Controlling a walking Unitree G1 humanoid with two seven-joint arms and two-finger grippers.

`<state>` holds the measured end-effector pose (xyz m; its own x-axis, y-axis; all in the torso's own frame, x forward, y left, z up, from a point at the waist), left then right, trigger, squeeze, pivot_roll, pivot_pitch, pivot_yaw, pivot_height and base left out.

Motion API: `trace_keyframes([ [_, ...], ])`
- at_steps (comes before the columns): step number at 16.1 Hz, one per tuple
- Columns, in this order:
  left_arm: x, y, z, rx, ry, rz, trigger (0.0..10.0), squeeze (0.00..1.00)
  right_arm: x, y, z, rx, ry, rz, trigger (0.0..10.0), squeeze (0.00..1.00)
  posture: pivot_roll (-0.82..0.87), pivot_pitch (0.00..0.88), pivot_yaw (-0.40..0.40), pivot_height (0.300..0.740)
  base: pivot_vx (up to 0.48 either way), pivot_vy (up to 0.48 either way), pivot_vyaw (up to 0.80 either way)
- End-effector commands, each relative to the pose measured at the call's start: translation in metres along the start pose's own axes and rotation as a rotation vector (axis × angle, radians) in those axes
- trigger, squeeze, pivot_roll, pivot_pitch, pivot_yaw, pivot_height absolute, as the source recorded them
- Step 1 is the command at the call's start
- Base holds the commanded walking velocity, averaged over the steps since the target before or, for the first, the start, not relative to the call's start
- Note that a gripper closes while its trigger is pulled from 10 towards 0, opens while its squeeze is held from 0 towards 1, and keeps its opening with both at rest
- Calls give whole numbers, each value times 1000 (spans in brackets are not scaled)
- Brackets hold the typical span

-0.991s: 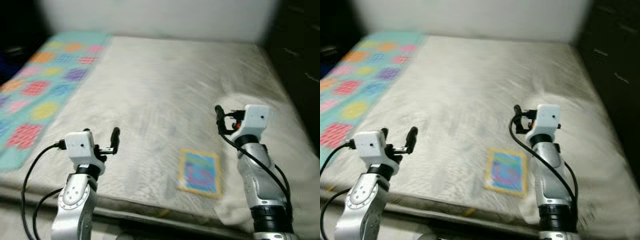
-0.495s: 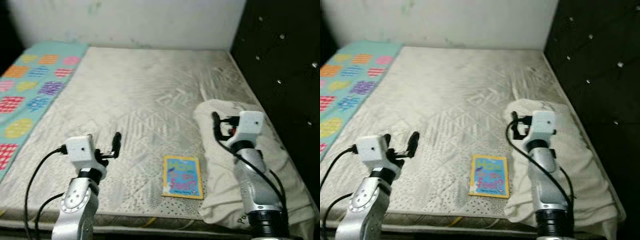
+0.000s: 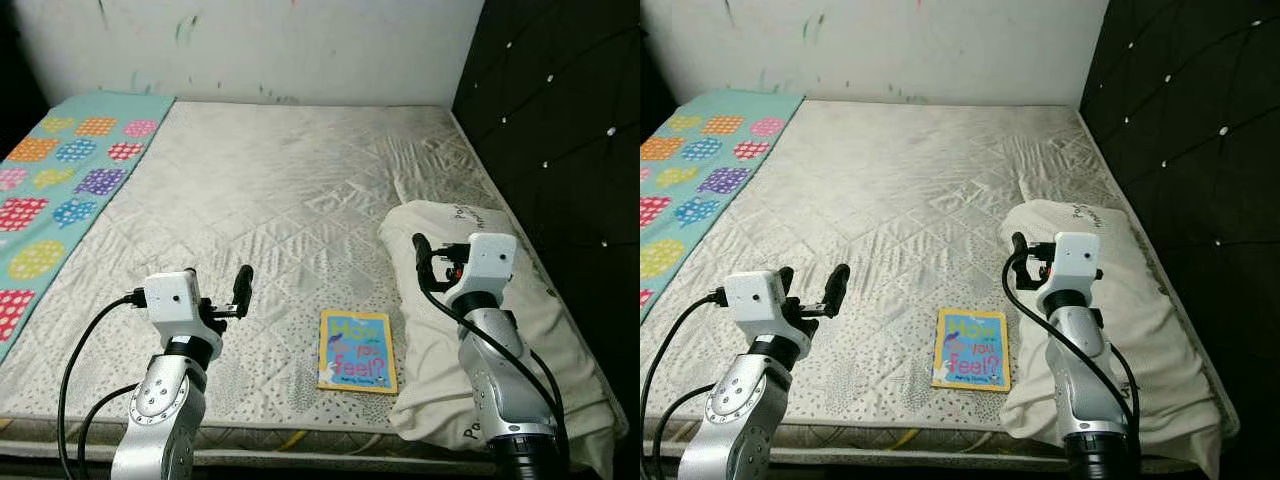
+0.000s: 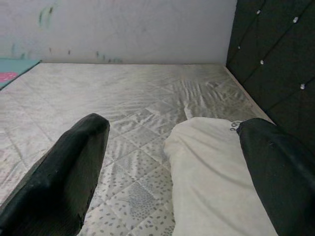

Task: Clean up the room

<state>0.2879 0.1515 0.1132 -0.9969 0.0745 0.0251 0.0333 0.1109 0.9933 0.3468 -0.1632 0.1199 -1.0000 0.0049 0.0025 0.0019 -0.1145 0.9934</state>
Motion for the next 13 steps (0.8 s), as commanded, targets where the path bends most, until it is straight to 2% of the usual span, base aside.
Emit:
trace_keyframes([
  [1, -1, 1, 1, 8, 2, 4, 10000, 0, -2, 5, 2, -1, 9, -12, 10000, 0, -63, 0, 0, 740, 0, 0, 0],
  [2, -2, 1, 1, -20, -11, 5, 10000, 0, -3, 6, 2, -1, 16, -13, 10000, 0, -62, 0, -3, 740, 0, 0, 0],
  [3, -2, 2, 0, -13, -14, 2, 10000, 0, -3, 6, 3, -2, 23, -13, 10000, 0, -62, 0, -4, 740, 0, 0, 0],
  [10, -3, 1, 0, 7, -10, 2, 10000, 0, -3, 5, 5, 2, 38, -8, 10000, 0, -70, 0, -7, 740, 0, -346, 0],
  [13, -3, 2, -1, 30, -9, -7, 10000, 0, -3, 4, 5, 9, 40, 0, 10000, 0, -73, 0, -10, 740, 0, 0, 0],
])
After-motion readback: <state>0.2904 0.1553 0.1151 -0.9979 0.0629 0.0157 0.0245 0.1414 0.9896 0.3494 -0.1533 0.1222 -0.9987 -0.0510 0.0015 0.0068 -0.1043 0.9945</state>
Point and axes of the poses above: a point about 5 cm out from each wrist's last joint towards the gripper, its own x axis pointing back from the gripper into the wrist, its own y axis along the axis of the wrist's last joint, z = x × y, the point moved 4 cm from there along -x, pointing out of the wrist towards the gripper, and after that the axes turned 5 degrees about -x, right-handed, at the moved point
